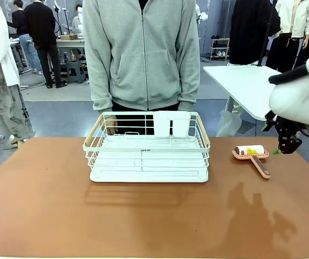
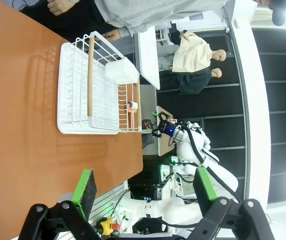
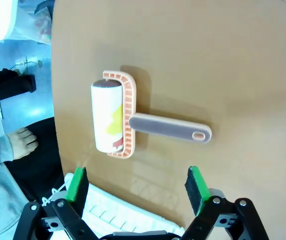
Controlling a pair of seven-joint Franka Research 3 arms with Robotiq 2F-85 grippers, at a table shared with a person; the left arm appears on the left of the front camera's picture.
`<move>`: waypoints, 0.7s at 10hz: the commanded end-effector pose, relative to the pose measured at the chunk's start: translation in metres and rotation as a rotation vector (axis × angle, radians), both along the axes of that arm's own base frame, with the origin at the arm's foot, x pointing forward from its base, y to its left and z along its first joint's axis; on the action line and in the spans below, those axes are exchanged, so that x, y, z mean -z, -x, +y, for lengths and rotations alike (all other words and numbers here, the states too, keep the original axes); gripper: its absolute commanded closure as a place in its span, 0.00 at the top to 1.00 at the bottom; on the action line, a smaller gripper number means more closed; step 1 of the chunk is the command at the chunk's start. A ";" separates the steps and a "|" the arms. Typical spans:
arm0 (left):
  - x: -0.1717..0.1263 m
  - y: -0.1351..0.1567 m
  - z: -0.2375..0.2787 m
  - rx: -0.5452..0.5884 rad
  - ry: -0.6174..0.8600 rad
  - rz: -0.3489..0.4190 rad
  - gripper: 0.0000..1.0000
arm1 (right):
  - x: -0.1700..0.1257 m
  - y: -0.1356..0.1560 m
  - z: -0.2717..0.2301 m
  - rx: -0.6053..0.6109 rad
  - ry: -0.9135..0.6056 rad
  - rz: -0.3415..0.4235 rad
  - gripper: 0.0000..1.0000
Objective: Clean the table.
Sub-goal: Place the Lint Roller down when the Dish drying rack is positioned in the middle of the table.
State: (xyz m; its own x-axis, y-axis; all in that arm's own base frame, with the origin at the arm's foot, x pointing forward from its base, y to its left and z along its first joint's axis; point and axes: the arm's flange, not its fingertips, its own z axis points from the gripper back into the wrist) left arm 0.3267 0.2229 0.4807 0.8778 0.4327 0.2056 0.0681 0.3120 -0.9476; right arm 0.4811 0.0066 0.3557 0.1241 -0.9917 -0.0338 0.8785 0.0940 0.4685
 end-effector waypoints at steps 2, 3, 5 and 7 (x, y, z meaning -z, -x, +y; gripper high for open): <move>-0.001 0.002 0.001 -0.001 0.004 -0.008 1.00 | -0.035 0.002 0.018 0.029 -0.010 0.025 1.00; -0.001 0.002 0.001 -0.001 0.004 -0.008 1.00 | -0.039 0.001 0.019 0.034 -0.011 0.011 1.00; -0.001 0.002 0.001 -0.001 0.004 -0.008 1.00 | -0.031 0.001 0.010 -0.002 -0.015 0.003 1.00; -0.001 0.002 0.001 -0.001 0.004 -0.008 1.00 | -0.031 0.001 0.010 -0.002 -0.015 0.003 1.00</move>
State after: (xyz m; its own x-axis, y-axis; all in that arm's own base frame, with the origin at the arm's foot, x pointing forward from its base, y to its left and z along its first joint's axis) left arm 0.3267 0.2229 0.4807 0.8778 0.4327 0.2056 0.0681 0.3120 -0.9476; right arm 0.4804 0.0159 0.3866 0.1193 -0.9916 -0.0495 0.8818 0.0829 0.4644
